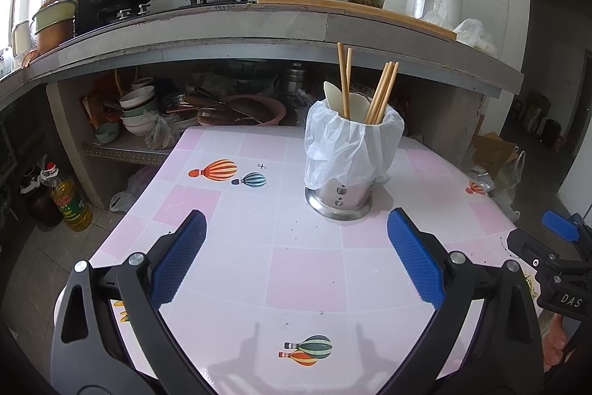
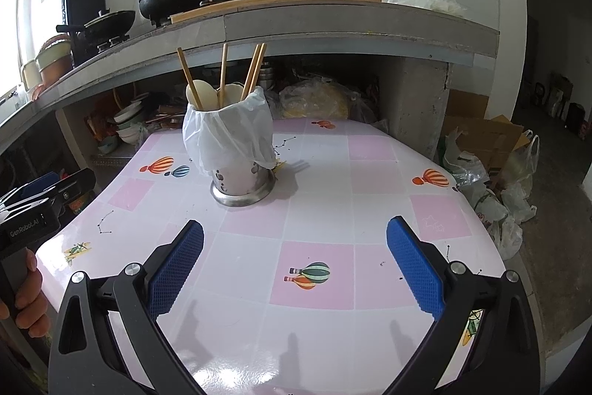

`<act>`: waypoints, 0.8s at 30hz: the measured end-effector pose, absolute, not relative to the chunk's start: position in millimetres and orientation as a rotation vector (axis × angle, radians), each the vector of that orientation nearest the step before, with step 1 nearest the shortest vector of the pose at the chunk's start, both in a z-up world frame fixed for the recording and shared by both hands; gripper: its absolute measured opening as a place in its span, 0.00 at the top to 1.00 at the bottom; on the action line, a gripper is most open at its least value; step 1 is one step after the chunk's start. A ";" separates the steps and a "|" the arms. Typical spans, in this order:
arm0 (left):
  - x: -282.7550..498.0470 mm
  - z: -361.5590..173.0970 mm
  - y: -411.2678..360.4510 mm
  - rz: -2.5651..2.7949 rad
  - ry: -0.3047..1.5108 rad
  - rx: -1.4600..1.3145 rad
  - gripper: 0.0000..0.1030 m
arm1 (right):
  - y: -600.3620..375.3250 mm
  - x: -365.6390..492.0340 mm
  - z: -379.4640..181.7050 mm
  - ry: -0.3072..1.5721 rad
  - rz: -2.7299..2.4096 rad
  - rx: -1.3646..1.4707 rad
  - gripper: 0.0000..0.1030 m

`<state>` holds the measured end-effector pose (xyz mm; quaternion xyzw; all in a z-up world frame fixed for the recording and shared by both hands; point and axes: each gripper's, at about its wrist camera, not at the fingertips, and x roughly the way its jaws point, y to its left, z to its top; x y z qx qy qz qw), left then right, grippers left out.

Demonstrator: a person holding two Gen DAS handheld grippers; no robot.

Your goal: Organize utensils

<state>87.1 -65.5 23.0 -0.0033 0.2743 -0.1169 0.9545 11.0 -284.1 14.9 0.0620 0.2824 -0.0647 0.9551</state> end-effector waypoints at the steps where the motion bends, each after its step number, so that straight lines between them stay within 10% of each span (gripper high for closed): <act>1: 87.6 23.0 -65.5 -0.237 0.558 -0.006 0.08 | -284.1 11.0 14.9 0.573 -0.132 0.125 0.06; 24: 89.7 22.0 -66.9 -0.222 0.569 0.001 0.08 | -282.6 12.8 14.5 0.572 -0.129 0.123 0.06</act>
